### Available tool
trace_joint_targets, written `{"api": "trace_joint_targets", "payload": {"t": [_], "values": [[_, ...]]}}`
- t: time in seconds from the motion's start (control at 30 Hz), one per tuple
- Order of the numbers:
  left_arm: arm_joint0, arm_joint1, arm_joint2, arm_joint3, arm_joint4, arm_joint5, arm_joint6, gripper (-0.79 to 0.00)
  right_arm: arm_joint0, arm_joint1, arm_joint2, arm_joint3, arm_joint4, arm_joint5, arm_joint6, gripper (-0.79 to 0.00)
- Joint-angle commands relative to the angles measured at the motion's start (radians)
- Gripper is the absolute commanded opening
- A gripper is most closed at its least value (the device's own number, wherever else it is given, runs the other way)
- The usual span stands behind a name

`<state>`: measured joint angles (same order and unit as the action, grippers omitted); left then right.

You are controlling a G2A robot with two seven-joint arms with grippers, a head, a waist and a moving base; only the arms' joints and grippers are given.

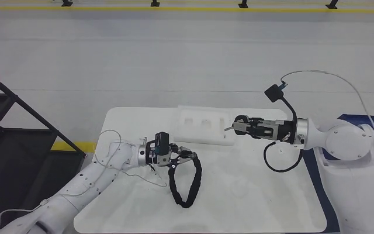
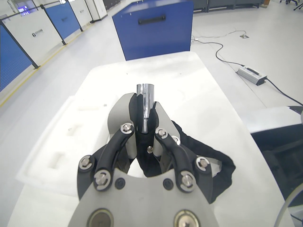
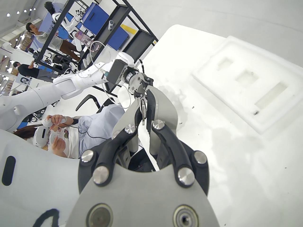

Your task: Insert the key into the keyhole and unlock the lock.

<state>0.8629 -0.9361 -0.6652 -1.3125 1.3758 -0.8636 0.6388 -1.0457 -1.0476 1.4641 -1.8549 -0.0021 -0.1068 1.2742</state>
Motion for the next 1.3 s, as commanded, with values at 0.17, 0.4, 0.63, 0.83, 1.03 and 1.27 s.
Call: {"api": "trace_joint_targets", "payload": {"t": [0.17,0.4,0.63,0.83,1.03,1.27], "values": [[0.004,-0.01,-0.038,-0.073,-0.064,0.024,0.011,-0.785,-0.003,0.009,-0.027,-0.066,-0.004,0.065,0.036,-0.785],[0.005,-0.03,-0.041,-0.103,-0.063,0.07,0.043,-0.785,-0.007,0.017,-0.04,-0.12,-0.046,0.163,0.01,-0.785],[0.012,-0.049,-0.032,-0.103,-0.027,0.109,0.111,-0.785,-0.025,0.022,-0.054,-0.153,-0.068,0.228,-0.016,-0.785],[0.012,-0.049,-0.032,-0.103,-0.027,0.109,0.111,-0.785,-0.025,0.022,-0.054,-0.153,-0.068,0.228,-0.016,-0.785],[0.012,-0.049,-0.032,-0.103,-0.027,0.109,0.111,-0.785,-0.025,0.022,-0.054,-0.153,-0.068,0.228,-0.016,-0.785],[0.045,-0.054,-0.04,-0.105,-0.063,0.156,0.077,-0.785,-0.045,0.027,-0.06,-0.179,-0.117,0.266,-0.035,-0.785]]}}
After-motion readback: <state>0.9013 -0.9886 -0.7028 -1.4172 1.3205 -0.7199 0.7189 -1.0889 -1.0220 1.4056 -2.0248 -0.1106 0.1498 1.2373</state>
